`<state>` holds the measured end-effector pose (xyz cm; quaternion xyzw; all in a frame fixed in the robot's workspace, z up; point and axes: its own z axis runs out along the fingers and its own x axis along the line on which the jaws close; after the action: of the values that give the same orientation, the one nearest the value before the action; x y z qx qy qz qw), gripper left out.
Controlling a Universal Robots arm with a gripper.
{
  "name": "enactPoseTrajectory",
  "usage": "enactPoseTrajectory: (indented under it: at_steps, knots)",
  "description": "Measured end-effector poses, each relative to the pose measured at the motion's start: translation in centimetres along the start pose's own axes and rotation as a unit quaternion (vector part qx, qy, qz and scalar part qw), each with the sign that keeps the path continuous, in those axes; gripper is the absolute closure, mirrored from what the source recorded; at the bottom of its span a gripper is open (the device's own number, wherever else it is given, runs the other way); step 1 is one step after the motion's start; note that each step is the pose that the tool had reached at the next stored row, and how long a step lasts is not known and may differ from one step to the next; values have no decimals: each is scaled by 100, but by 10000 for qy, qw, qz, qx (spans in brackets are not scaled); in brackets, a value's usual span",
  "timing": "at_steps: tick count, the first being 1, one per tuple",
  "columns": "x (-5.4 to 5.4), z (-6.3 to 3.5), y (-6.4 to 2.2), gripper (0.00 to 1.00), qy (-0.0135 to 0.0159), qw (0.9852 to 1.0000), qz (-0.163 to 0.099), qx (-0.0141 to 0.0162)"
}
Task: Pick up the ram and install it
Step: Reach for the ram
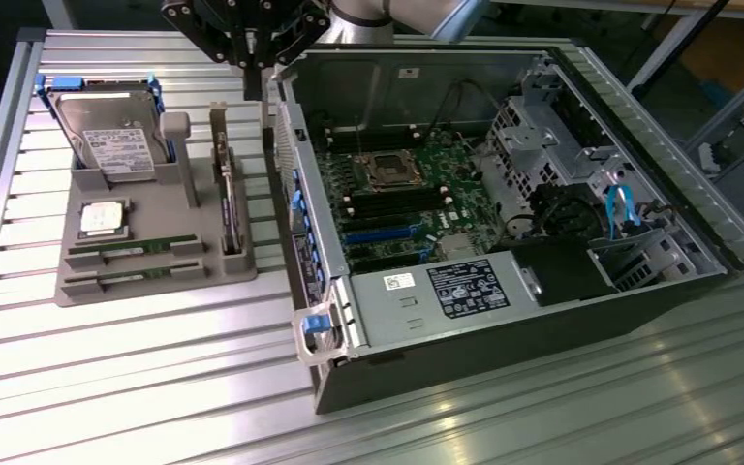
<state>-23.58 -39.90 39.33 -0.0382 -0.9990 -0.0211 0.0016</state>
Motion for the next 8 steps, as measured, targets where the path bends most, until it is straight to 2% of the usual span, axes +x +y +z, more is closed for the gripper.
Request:
enactPoseTrajectory:
  at_steps: [8]
  knots:
    - [115,0,-9,90,32,10000,2,3]
